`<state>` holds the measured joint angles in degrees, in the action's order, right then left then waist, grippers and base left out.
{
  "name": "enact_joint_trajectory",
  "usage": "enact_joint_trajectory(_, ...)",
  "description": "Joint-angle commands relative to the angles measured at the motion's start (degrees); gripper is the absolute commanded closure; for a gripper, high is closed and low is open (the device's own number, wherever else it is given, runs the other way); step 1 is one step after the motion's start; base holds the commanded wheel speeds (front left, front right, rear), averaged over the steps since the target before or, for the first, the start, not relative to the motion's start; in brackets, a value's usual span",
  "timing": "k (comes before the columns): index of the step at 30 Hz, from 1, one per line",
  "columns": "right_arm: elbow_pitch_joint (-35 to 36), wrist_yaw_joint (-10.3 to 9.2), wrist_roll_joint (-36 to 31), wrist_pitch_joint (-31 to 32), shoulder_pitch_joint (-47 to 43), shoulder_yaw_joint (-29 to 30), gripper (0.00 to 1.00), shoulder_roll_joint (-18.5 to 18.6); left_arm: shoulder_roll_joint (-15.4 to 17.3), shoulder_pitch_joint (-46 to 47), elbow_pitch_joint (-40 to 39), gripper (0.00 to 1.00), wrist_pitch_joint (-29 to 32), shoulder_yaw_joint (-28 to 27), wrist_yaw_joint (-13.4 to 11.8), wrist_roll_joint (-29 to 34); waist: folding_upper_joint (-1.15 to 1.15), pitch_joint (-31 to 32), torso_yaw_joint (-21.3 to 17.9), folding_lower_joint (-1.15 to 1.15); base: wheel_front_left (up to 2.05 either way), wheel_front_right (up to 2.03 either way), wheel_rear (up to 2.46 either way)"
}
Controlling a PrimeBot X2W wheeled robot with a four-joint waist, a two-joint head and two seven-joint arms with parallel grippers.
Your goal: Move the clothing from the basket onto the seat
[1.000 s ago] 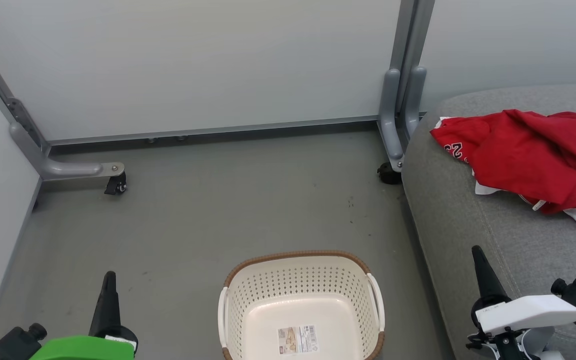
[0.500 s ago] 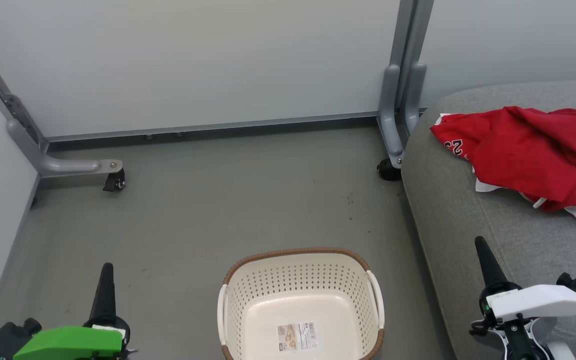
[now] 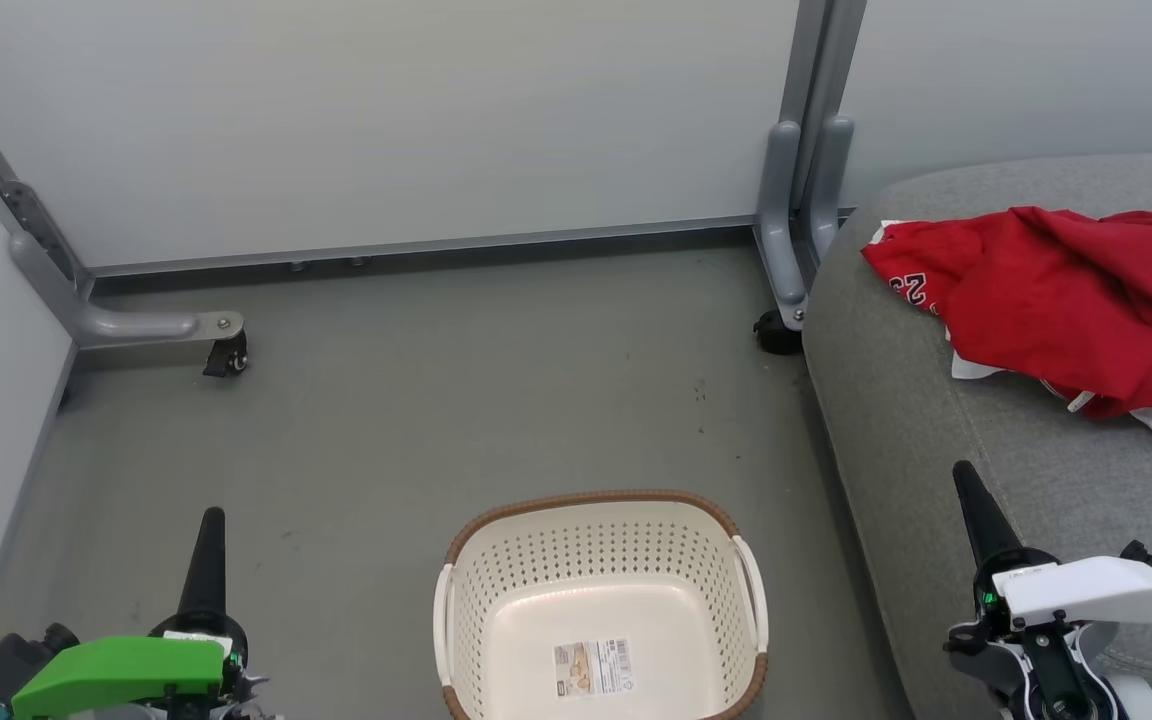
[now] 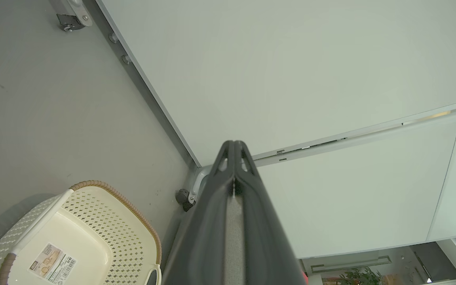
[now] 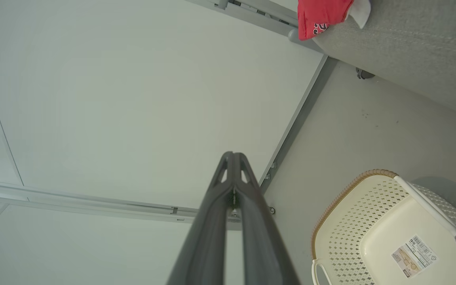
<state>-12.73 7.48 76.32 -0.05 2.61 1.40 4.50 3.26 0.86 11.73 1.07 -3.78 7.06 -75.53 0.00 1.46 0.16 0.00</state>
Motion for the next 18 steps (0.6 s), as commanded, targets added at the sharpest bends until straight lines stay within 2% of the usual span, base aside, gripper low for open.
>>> enact_joint_trajectory(1, 0.0, 0.03, 1.5, 0.3, 1.1, 0.4, 1.0, 0.3, 0.6, 1.9, 0.0, 1.0, 0.4, -0.4, 0.2, -1.5, 0.0, -0.1, 0.0, 0.0, 0.0, 0.0, 0.0)
enact_joint_trajectory(18, -0.6, 0.03, 9.4, 2.6, 2.5, 1.6, 1.0, 0.2, 0.6, 3.8, 1.1, 1.0, 2.5, -1.1, 0.4, -9.3, 0.0, -0.7, -0.1, 0.0, 0.0, 0.0, 0.0)
